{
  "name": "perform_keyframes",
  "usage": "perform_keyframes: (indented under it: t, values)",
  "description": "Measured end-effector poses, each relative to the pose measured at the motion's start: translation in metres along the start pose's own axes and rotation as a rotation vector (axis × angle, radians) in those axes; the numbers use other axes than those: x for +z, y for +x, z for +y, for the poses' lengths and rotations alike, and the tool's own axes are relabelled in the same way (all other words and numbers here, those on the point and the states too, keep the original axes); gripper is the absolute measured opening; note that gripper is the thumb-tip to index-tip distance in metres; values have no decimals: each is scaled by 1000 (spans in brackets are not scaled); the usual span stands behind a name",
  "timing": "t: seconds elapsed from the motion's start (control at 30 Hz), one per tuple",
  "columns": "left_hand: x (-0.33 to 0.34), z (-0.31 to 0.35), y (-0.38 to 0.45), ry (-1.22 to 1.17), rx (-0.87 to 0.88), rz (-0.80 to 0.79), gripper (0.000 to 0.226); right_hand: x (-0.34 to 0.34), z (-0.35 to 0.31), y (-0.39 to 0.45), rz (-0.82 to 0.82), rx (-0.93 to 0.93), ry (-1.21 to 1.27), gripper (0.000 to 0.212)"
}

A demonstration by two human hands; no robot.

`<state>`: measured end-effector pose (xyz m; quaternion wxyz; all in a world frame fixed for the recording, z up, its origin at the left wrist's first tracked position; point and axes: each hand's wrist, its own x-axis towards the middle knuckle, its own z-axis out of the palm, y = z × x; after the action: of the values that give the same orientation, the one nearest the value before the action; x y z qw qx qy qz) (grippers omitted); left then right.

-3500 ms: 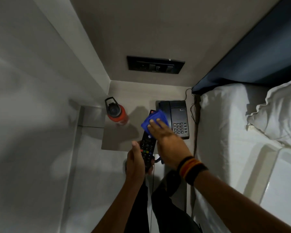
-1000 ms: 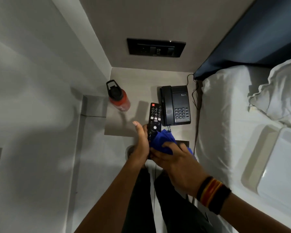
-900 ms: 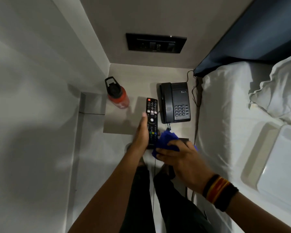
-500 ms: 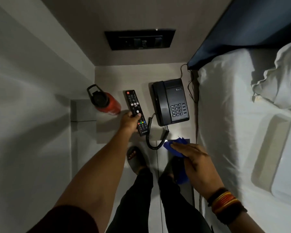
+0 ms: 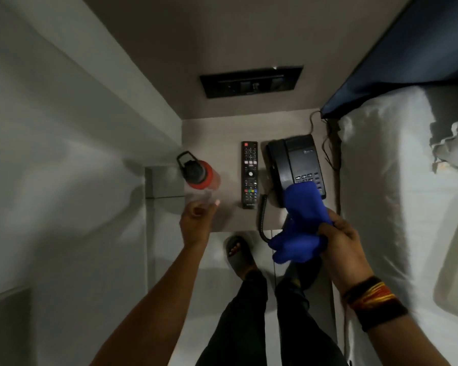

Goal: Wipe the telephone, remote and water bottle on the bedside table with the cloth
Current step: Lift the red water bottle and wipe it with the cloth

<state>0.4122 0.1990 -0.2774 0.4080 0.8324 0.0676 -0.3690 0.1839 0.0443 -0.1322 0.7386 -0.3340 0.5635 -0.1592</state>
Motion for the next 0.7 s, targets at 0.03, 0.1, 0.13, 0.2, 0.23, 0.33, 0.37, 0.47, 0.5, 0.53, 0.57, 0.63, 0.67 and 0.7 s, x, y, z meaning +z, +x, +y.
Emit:
perform_keyframes:
  t: [0.03,0.1,0.13,0.2,0.23,0.33,0.37,0.47,0.5,0.53,0.57,0.63,0.67,0.7]
  values:
    - [-18,7,-3,-29,-9,9,67,4,-5,3,-36,34,69,35]
    - [-40,27,6,-7,37,-78,113,8,-10,12,-125,63,148,27]
    - [-46,41,14,51,81,-154,116,12,-10,18,-165,73,171,30]
    - [-46,66,35,145,210,-314,96,24,-10,29,-226,109,213,36]
    - [-42,78,43,180,268,-375,86,31,-10,33,-256,138,218,36]
    - [-22,106,54,223,329,-339,60,53,-15,38,-317,129,90,34]
    - [-18,115,52,226,339,-281,57,59,-18,40,-296,69,-2,29]
    - [-16,147,30,234,360,-153,58,79,-38,36,-207,-227,-309,17]
    - [-17,156,22,207,361,-137,56,86,-47,31,-201,-356,-404,22]
    - [-18,166,15,177,341,-139,54,93,-58,26,-206,-491,-485,28]
    - [-18,176,7,142,325,-159,51,101,-68,22,-209,-613,-554,35]
    - [-20,194,-5,80,295,-209,46,117,-79,19,-229,-787,-728,52]
    - [-21,201,-10,56,286,-223,40,125,-80,18,-269,-849,-841,61]
    - [-22,208,-15,14,272,-225,33,131,-76,19,-328,-893,-946,67]
